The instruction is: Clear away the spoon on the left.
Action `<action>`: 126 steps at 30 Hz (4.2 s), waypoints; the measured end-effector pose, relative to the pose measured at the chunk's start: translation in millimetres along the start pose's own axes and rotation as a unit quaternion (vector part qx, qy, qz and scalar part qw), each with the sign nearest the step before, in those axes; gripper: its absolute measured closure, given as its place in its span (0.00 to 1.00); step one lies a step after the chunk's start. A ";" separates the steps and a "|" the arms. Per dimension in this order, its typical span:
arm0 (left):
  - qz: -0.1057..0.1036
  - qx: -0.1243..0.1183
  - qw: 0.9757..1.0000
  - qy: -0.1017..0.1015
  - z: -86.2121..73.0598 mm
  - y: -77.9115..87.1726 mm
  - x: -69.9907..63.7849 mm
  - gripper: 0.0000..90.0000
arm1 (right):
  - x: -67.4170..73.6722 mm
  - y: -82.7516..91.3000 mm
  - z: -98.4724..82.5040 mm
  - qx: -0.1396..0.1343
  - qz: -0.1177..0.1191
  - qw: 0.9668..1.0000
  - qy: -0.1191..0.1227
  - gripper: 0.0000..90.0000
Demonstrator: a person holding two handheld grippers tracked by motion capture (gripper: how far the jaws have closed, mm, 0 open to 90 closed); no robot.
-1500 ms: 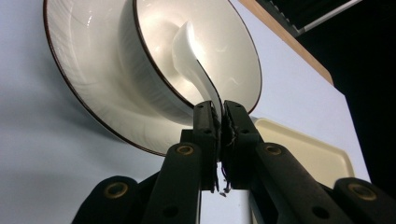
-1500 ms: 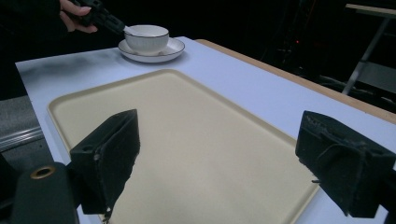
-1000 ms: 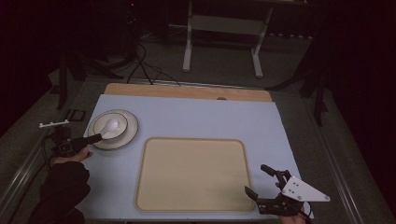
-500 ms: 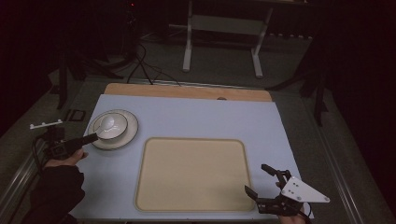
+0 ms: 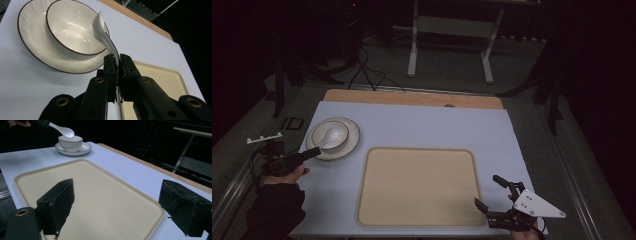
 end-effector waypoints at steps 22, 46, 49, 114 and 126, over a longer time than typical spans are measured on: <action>-0.031 -0.007 0.999 -0.038 -13.3 2.1 -50.5 0.95 | 0.7 0.4 -0.4 -0.002 0.005 1.000 -0.001 0.15; -0.044 -0.027 0.996 -0.071 -30.6 4.4 -93.2 0.95 | 0.3 0.8 -0.6 -0.003 0.006 1.000 -0.003 0.15; -0.040 -0.026 0.996 -0.076 -34.3 4.0 -96.5 0.95 | -0.1 1.0 -0.1 -0.005 0.004 1.000 -0.003 0.15; -0.037 -0.085 0.991 -0.093 -147.6 -66.5 -126.3 0.95 | -2.7 1.4 -0.1 -0.009 -0.008 1.000 -0.010 0.15; -0.005 -0.065 0.993 -0.094 -165.1 -83.5 -113.3 0.95 | 0.0 0.3 0.2 -0.006 -0.004 1.000 -0.005 0.15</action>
Point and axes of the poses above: each handheld gripper's, and its own axes: y roughly backward along the jaws, z roughly out of its top, x roughly to its left, the point moved 9 cm from there along -y, roughly forward along the jaws, and after that the axes turned 9 degrees about y, right-handed, at the moved point
